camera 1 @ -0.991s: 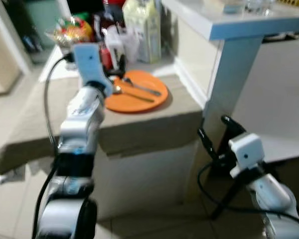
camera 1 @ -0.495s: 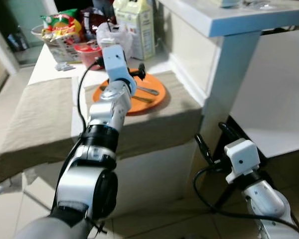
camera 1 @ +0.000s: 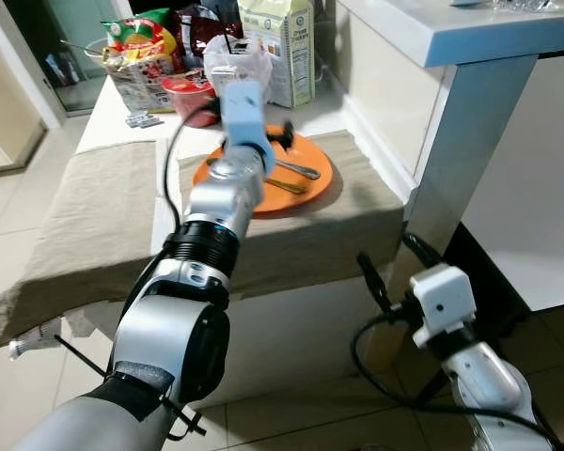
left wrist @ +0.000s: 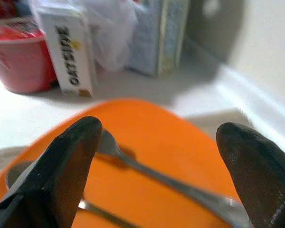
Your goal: Setting the table
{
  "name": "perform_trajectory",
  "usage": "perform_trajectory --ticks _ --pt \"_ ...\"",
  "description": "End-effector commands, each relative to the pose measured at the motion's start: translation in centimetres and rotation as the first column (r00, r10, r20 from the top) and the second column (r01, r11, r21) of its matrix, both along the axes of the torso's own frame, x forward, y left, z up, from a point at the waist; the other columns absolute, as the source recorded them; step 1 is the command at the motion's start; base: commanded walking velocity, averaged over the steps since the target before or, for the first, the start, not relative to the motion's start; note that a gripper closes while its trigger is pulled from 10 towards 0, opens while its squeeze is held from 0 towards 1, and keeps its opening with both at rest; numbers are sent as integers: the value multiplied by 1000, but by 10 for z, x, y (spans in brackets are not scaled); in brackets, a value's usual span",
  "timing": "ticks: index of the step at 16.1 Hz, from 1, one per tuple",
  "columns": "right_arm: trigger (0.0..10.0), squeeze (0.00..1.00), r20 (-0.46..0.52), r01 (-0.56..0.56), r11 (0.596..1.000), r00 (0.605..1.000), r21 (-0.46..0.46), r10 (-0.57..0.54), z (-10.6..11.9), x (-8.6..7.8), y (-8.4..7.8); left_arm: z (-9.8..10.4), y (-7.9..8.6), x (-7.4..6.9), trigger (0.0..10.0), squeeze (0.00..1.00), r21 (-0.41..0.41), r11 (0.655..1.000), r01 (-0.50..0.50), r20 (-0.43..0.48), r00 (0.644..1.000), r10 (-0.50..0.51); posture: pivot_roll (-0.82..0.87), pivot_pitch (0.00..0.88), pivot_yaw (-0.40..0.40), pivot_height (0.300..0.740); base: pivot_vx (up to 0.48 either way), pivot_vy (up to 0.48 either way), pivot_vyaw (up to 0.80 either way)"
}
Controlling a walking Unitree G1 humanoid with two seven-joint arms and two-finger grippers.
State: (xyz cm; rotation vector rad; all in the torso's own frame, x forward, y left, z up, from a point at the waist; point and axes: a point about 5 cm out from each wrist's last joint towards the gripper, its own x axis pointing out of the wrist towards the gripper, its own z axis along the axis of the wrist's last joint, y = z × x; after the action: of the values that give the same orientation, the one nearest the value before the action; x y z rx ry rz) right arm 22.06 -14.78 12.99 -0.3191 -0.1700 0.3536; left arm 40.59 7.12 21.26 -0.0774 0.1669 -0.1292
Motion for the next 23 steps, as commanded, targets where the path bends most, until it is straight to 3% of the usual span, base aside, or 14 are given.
perform_trajectory --ticks 1,7,13,23 --pt "10000 0 -16 7 1000 1000 4 -7 -3 2 2 6 -1 2 10000 0 56 998 34 -7 999 -34 -215 14 138 740 0 0 0" --pt "10000 0 -22 11 1000 1000 8 -11 -6 7 6 -13 -5 -1 10000 0 141 981 136 -115 986 -121 -205 27 147 740 0 0 0" --pt "10000 0 -35 11 1000 999 -2 -11 -9 7 5 -16 12 2 10000 0 135 980 144 -175 977 -120 -205 32 145 740 0 0 0" --pt "10000 0 -65 4 1000 998 -20 -5 -14 9 3 -31 20 -2 10000 0 103 979 178 -266 953 -145 -204 22 137 740 0 0 0"
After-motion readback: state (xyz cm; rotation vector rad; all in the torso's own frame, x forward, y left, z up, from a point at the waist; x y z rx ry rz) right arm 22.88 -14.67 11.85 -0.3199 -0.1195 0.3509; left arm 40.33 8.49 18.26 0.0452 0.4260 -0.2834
